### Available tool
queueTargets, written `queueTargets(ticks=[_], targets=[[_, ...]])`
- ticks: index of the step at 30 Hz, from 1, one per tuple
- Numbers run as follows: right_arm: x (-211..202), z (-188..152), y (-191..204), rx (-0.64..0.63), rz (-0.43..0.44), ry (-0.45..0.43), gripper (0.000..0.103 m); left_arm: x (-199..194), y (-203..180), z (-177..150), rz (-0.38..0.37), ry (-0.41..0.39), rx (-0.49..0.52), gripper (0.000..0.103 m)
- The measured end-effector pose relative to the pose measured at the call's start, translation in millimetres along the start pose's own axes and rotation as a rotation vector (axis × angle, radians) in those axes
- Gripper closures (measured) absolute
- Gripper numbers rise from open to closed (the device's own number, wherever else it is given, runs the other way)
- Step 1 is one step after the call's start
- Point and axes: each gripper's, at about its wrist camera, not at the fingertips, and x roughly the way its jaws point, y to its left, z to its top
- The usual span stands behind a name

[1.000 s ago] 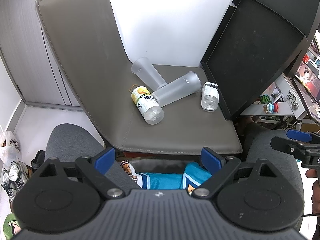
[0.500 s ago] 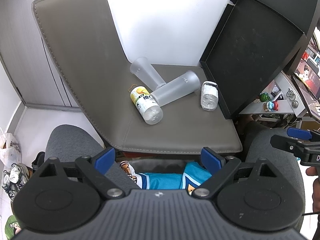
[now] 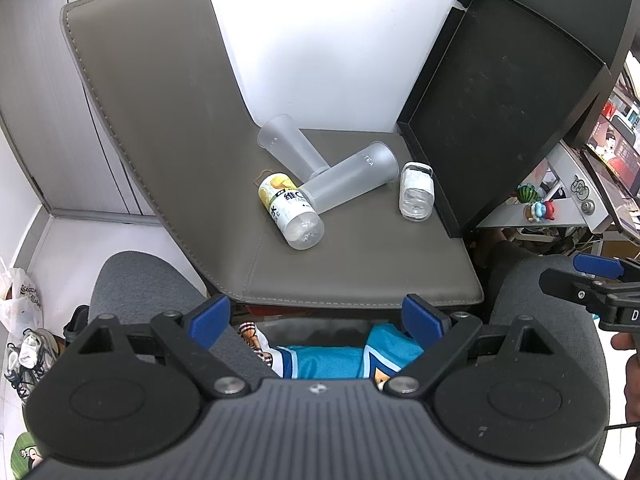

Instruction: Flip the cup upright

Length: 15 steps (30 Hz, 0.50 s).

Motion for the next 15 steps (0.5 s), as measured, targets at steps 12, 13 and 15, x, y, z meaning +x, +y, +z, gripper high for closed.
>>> queueTargets(ticks=[12, 13, 15], targets=[[1.4, 0.1, 0.6, 0.004, 0.004, 0.001, 0.0, -0.2, -2.0, 3.4, 0.003, -0.009, 0.0, 0.011], [1.8, -0.2, 0.4, 0.005, 0.004, 0.001, 0.0, 0.0, -2.1, 3.5, 0.004, -0.009, 0.001, 0.011], [2.7, -0.3, 0.0, 0.009, 0.004, 0.001, 0.0, 0.5, -2.5, 3.8, 0.001, -0.008, 0.005, 0.011]])
